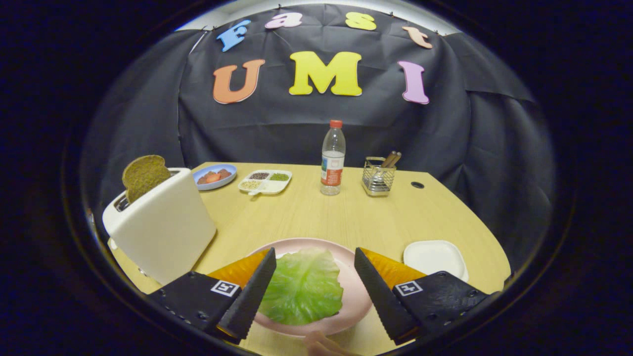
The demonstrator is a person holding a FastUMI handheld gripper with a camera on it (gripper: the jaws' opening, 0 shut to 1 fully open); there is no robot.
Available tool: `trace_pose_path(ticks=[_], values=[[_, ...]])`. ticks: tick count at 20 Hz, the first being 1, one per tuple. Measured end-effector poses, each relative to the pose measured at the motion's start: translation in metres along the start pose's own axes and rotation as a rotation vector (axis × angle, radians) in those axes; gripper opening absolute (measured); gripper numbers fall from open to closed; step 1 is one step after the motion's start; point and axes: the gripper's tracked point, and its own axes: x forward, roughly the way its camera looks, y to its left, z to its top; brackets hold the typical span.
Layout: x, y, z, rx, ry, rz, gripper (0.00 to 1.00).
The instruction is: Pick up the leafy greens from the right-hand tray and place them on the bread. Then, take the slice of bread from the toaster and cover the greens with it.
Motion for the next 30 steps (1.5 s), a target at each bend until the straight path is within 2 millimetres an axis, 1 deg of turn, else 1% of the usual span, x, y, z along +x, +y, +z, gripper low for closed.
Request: trace_pose_path(ticks=[3,8,11,13,16,18,21,22,23,27,30], values=[[-0.03,0.017,0.015,0.005,-0.047,-0.002,0.98],[-0.071,0.066,0.045,-0.011,-0.097,0.063,0.98],[-0.087,0.094,0.066,-0.013,-0.131,0.099,0.98],[-0.089,0.113,0.078,-0.008,-0.143,0.118,0.98],[-0.088,0.143,0.095,-0.013,-0.156,0.142,0.98],[-0.084,0.165,0.105,-0.017,-0.165,0.153,0.98],[-0.071,0.197,0.118,0.007,-0.156,0.177,0.98],[-0.066,0.206,0.122,0.011,-0.152,0.179,0.98],[-0.06,0.212,0.126,0.008,-0.149,0.171,0.97],[-0.03,0.233,0.128,-0.036,-0.112,0.141,0.98],[-0.007,0.244,0.119,-0.058,-0.044,0.13,0.98]])
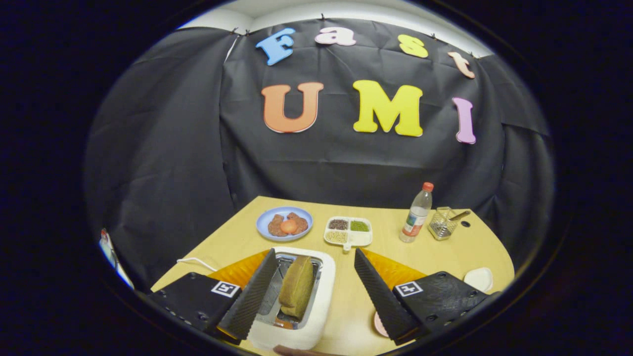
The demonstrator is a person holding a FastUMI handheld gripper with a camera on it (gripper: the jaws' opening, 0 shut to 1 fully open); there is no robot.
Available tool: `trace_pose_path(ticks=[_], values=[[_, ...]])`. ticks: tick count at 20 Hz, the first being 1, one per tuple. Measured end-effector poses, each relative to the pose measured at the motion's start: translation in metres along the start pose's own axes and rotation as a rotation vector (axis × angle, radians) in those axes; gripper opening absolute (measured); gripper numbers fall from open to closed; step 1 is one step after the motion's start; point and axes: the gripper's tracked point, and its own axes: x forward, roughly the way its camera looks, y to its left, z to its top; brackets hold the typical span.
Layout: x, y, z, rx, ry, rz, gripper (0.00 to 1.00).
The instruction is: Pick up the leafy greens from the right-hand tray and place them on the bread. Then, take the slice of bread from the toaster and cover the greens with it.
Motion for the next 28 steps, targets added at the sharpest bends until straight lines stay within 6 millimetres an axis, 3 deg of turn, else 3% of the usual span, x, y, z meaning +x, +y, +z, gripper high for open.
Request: trace_pose_path(ticks=[3,7,12,16,17,18,22,28], values=[[0.013,0.001,-0.013,-0.013,0.087,-0.02,0.97],[0.021,0.0,-0.023,-0.026,0.129,-0.008,0.88],[0.017,0.009,-0.037,-0.005,0.171,0.013,0.49],[0.004,0.027,-0.023,-0.006,0.117,0.084,0.22],[-0.01,0.023,-0.02,-0.011,0.115,0.051,0.23],[-0.01,0.023,-0.017,-0.012,0.101,0.048,0.13],[-0.031,0.022,0.005,-0.03,0.034,0.019,0.05],[-0.067,0.02,0.039,-0.005,-0.039,0.036,0.05]])
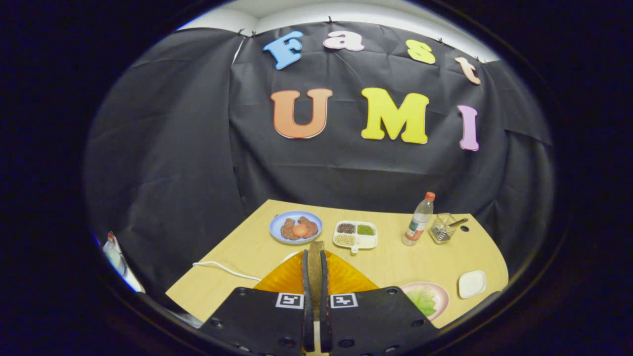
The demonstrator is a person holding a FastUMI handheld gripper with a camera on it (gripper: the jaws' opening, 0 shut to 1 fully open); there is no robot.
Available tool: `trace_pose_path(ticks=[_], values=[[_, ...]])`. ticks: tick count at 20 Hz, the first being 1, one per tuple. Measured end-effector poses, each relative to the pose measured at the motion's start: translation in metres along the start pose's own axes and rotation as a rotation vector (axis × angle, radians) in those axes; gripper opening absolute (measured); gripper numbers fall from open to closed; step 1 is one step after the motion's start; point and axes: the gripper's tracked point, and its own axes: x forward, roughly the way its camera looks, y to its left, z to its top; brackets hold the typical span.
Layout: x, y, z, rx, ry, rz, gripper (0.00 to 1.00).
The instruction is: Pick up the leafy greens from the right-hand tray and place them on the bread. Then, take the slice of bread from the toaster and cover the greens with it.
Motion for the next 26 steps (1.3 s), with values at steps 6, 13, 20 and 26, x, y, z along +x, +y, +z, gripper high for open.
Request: trace_pose_path(ticks=[6,13,20,26], values=[[-0.032,-0.02,0.026,0.025,-0.066,0.009,0.05],[-0.021,-0.096,-0.015,0.1,0.011,-0.05,0.05],[0.006,-0.169,-0.083,0.128,0.109,-0.116,0.05],[0.013,-0.2,-0.114,0.155,0.132,-0.107,0.05]])
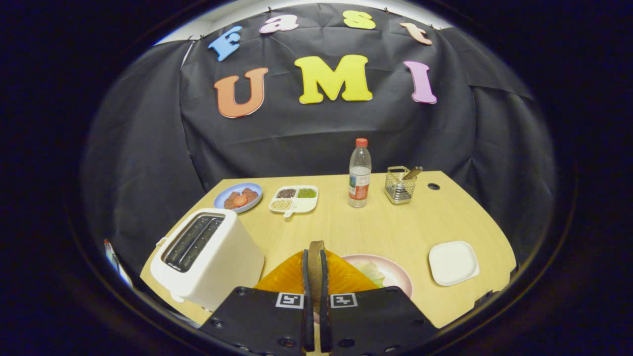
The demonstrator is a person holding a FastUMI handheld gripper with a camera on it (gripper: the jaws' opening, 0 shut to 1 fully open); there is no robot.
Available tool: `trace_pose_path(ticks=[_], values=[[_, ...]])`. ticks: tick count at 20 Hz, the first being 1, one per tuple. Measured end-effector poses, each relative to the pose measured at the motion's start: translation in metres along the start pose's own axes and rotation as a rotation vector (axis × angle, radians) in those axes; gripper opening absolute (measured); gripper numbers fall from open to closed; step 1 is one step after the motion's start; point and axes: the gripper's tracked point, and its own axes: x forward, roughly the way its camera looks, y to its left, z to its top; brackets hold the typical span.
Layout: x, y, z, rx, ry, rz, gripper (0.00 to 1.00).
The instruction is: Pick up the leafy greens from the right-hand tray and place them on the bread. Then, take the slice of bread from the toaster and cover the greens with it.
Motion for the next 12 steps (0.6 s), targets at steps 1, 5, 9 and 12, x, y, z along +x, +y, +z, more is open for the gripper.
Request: trace_pose_path(ticks=[1,5,9,12], values=[[0.001,0.0,-0.005,0.013,0.007,0.023,0.05],[0.007,-0.01,-0.018,0.032,0.016,0.073,0.05],[0.014,-0.035,-0.022,0.046,0.007,0.084,0.05],[0.019,-0.059,-0.027,0.048,0.006,0.069,0.06]])
